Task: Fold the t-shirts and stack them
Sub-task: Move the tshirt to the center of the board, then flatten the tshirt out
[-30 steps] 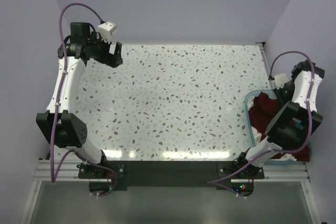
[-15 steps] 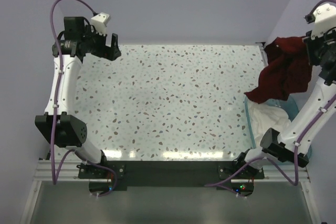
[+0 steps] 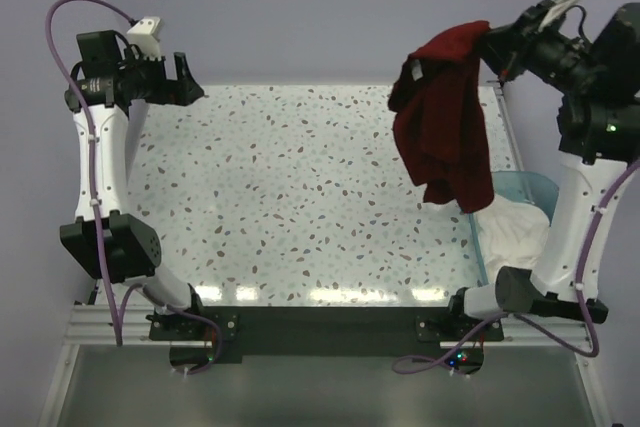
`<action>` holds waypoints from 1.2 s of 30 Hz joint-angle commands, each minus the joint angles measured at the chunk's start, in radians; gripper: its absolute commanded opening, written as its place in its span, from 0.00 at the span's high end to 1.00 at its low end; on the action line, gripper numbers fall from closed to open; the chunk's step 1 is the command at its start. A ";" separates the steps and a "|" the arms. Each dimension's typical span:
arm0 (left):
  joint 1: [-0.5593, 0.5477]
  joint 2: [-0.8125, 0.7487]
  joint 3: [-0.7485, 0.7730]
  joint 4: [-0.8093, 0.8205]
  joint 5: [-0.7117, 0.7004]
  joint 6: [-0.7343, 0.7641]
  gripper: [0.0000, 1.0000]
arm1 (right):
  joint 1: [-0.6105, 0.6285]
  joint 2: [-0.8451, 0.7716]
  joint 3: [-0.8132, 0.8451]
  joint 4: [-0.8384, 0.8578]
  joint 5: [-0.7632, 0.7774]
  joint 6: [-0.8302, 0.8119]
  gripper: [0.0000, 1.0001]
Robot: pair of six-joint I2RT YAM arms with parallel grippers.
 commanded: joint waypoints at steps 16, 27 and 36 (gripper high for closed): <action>-0.005 -0.183 -0.263 -0.041 0.130 0.270 0.00 | 0.758 0.358 -0.221 -0.180 0.371 -0.263 0.01; -0.357 -0.260 -0.743 -0.012 -0.028 0.659 0.09 | 0.680 0.421 -0.617 -0.242 0.503 -0.389 0.33; -0.627 -0.251 -0.984 0.279 -0.072 0.591 0.12 | 0.603 0.514 -0.728 -0.175 0.494 -0.268 0.39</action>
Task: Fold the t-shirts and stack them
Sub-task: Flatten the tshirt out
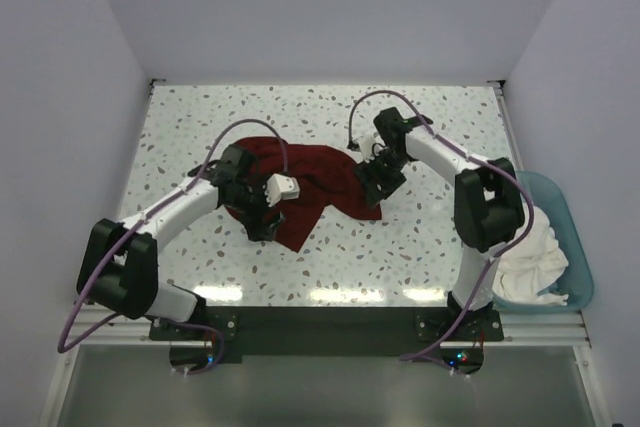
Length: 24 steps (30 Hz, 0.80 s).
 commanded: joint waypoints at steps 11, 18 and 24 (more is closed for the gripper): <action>-0.261 0.013 -0.199 0.477 -0.119 -0.064 0.11 | -0.060 0.086 -0.118 0.164 -0.019 0.140 0.43; -0.320 0.084 -0.236 0.556 -0.182 -0.025 0.19 | -0.060 0.116 -0.162 0.216 -0.028 0.156 0.55; -0.312 0.060 -0.225 0.430 -0.208 0.017 0.70 | -0.065 0.087 -0.190 0.199 -0.054 0.131 1.00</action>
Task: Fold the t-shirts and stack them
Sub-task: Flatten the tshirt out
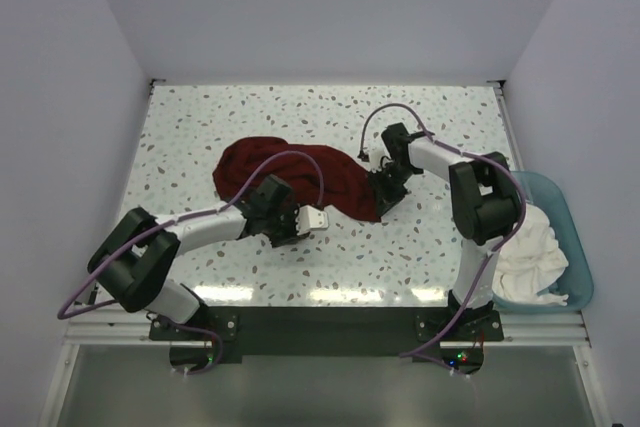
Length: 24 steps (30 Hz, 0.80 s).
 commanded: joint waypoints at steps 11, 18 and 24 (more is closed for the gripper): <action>0.429 -0.278 0.352 -0.510 0.227 0.035 1.00 | -0.172 -0.259 -0.001 -0.151 -0.050 -0.135 1.00; 0.655 -0.217 0.460 -0.382 0.212 -0.130 1.00 | -0.173 -0.165 0.109 -0.174 -0.007 -0.135 1.00; 0.900 -0.057 0.665 -0.349 0.306 -0.258 1.00 | -0.206 -0.117 0.283 -0.244 0.011 -0.165 1.00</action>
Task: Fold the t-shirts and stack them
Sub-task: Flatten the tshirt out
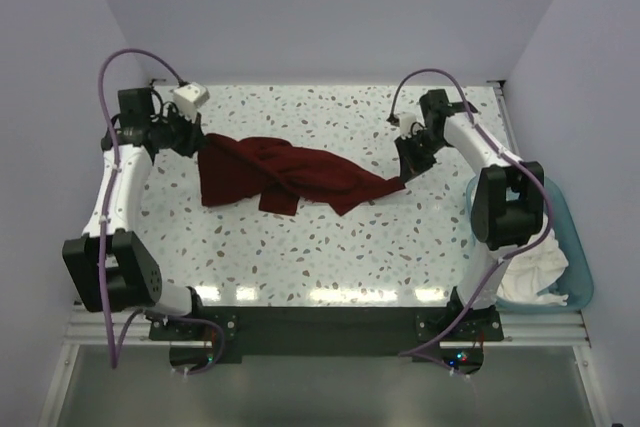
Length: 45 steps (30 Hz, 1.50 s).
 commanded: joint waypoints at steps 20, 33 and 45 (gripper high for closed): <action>0.175 -0.053 0.206 -0.249 0.183 0.134 1.00 | 0.061 -0.117 -0.084 -0.329 0.015 -0.301 0.91; 0.134 0.095 0.229 -0.303 0.148 0.135 1.00 | 0.271 -0.245 -0.143 -0.111 0.082 -0.275 0.53; 0.134 0.101 0.198 -0.293 0.097 0.138 1.00 | 0.598 -0.153 -0.346 0.154 0.262 -0.149 0.43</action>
